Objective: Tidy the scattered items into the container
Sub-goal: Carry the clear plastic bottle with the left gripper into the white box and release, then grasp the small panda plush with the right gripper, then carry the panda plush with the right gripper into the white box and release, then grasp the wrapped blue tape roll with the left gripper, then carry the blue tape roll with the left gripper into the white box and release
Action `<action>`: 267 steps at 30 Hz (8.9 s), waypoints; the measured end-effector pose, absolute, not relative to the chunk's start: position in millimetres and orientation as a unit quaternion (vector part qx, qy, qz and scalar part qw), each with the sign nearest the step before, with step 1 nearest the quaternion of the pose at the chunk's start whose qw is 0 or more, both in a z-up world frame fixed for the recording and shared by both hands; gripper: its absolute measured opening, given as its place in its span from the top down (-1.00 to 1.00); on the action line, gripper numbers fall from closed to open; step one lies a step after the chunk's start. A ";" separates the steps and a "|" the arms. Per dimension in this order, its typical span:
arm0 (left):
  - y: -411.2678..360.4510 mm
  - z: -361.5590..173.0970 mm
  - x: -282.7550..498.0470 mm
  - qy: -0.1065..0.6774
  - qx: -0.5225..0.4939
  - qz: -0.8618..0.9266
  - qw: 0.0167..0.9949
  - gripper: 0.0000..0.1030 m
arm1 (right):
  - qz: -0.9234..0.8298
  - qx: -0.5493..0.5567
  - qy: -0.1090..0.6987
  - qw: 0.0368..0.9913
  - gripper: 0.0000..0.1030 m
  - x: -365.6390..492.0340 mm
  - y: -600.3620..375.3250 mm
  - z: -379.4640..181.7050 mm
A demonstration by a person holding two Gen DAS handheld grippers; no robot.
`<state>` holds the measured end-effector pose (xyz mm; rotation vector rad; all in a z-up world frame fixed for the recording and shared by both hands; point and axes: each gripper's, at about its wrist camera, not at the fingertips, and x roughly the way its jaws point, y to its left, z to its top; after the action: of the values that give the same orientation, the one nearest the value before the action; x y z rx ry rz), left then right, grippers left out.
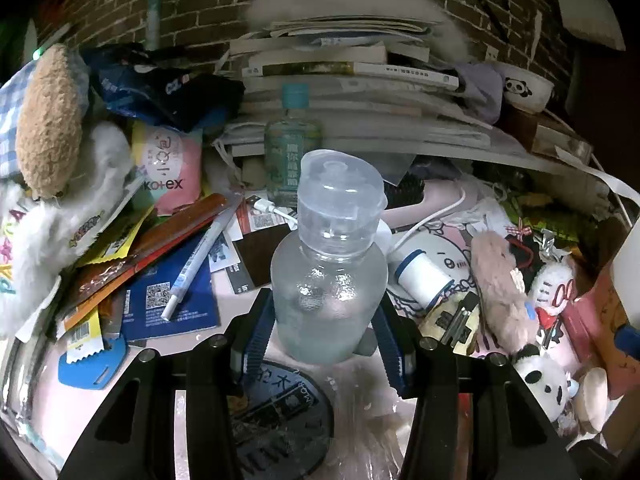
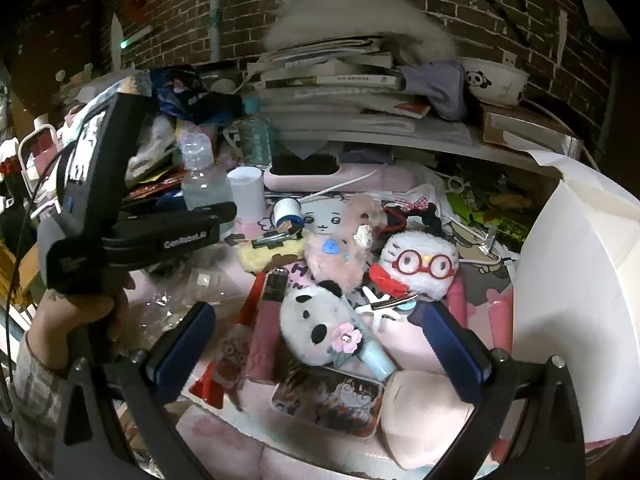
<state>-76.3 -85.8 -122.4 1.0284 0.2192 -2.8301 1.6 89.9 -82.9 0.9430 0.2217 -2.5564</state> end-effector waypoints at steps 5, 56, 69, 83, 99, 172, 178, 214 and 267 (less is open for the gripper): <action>-80.8 -113.6 -71.2 0.068 0.329 -0.940 0.058 0.14 | -0.917 0.334 0.082 0.201 -1.00 0.6 88.0 -85.2; 272.7 -28.3 -120.2 -0.248 0.537 -0.754 -0.285 0.16 | -0.902 0.345 0.040 0.256 -1.00 15.6 93.5 -107.9; 284.3 -19.1 -99.8 -0.284 0.543 -0.731 -0.301 0.23 | -0.904 0.350 0.027 0.242 -1.00 6.1 105.5 -107.7; 200.2 101.9 -46.6 -0.191 0.388 -0.847 -0.310 -0.81 | -0.914 0.320 0.064 0.241 -0.99 21.9 107.4 -117.6; -15.1 39.0 -29.5 0.002 0.327 -0.944 -0.032 -1.00 | -0.916 0.298 0.050 0.263 -0.19 26.2 120.7 -127.0; -90.2 -17.7 8.4 0.100 0.305 -0.947 -0.020 -1.00 | -0.921 0.283 0.167 0.212 0.42 -0.7 114.8 -6.5; -77.8 -18.7 3.6 0.094 0.308 -0.946 -0.035 -1.00 | -0.907 0.343 0.178 0.168 0.42 -10.2 172.8 24.8; -88.2 -86.1 -2.3 0.043 0.382 -0.923 0.030 -0.99 | -0.888 0.419 0.135 0.131 -0.26 -36.7 250.2 27.6; -41.6 13.1 -38.0 0.015 0.299 -0.950 -0.090 -0.24 | -0.911 0.365 0.052 0.184 -0.43 -27.1 96.4 -108.6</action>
<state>-38.0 -41.6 13.1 0.9984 0.0513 -3.1675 -27.1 96.4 -108.6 1.0290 0.1474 -2.5699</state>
